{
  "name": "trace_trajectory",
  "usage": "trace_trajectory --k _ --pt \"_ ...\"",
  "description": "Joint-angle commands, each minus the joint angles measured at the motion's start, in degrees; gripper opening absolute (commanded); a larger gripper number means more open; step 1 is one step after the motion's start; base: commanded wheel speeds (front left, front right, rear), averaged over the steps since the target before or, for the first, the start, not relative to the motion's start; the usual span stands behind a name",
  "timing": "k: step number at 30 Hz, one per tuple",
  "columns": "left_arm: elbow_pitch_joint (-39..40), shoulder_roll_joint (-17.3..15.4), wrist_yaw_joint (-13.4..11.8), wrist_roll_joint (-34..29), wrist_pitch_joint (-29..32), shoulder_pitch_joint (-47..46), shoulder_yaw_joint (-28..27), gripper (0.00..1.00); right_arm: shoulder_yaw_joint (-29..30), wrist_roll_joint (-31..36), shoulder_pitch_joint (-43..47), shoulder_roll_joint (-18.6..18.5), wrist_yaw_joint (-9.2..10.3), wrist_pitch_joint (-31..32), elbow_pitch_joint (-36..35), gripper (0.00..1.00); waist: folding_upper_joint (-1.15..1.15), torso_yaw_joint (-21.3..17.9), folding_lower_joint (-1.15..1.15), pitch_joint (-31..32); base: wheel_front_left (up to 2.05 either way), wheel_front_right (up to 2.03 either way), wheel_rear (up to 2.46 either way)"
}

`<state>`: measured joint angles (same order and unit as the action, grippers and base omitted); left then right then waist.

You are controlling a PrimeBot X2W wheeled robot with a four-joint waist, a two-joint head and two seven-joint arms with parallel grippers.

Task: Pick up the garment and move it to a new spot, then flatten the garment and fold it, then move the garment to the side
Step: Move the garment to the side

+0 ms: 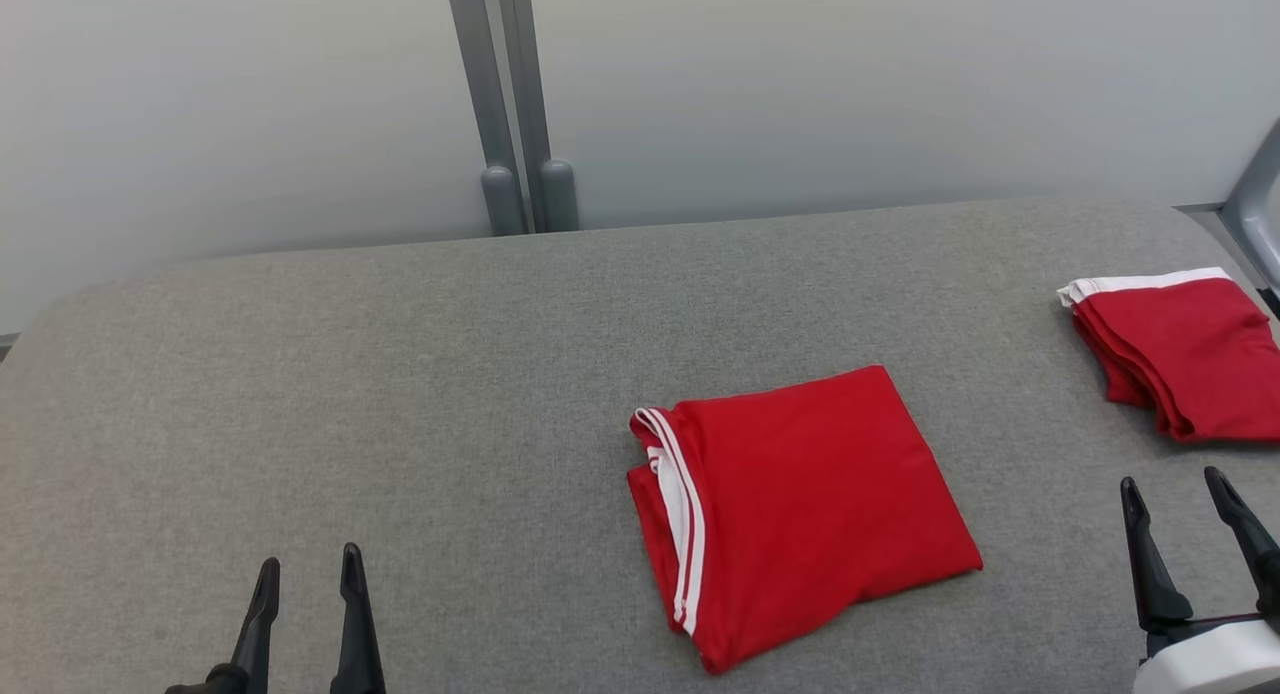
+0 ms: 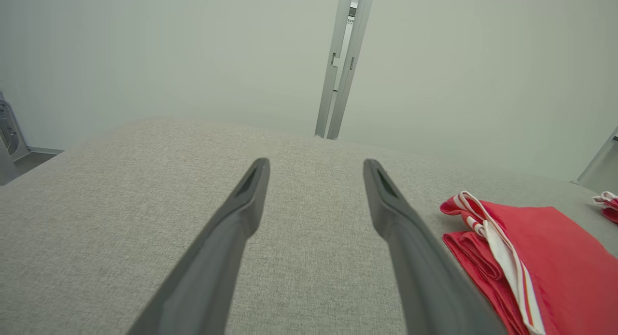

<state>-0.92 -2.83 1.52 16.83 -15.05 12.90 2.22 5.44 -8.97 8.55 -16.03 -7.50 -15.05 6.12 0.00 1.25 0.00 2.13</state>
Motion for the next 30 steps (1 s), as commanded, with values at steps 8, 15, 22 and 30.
trace_trajectory --k 8,15,22,30 --pt "-0.49 -0.14 0.32 -0.39 -0.15 0.46 0.22 1.00 -1.54 -0.98 -0.59 -1.02 0.02 -0.14 -0.18 1.00 0.00 0.87 0.00 -0.35 0.00 0.00 0.00" --pt "-0.51 -0.14 0.50 -0.77 -0.15 -1.22 2.12 1.00 -12.42 -11.29 -9.64 -5.61 0.01 4.18 6.53 1.00 0.00 3.28 0.00 -3.20 0.00 0.00 0.00" --pt "-0.88 -0.15 0.10 0.03 -0.16 -4.03 5.57 1.00 -23.78 -19.58 -23.32 -8.98 0.03 19.13 20.20 1.00 0.00 7.97 0.00 -6.81 0.00 0.00 0.00" --pt "-0.29 -0.14 -1.25 0.49 -0.15 -4.16 6.47 1.00 -28.43 -27.62 -28.79 -7.87 0.03 23.33 31.48 1.00 0.00 11.78 0.00 -7.32 0.00 0.00 0.00"
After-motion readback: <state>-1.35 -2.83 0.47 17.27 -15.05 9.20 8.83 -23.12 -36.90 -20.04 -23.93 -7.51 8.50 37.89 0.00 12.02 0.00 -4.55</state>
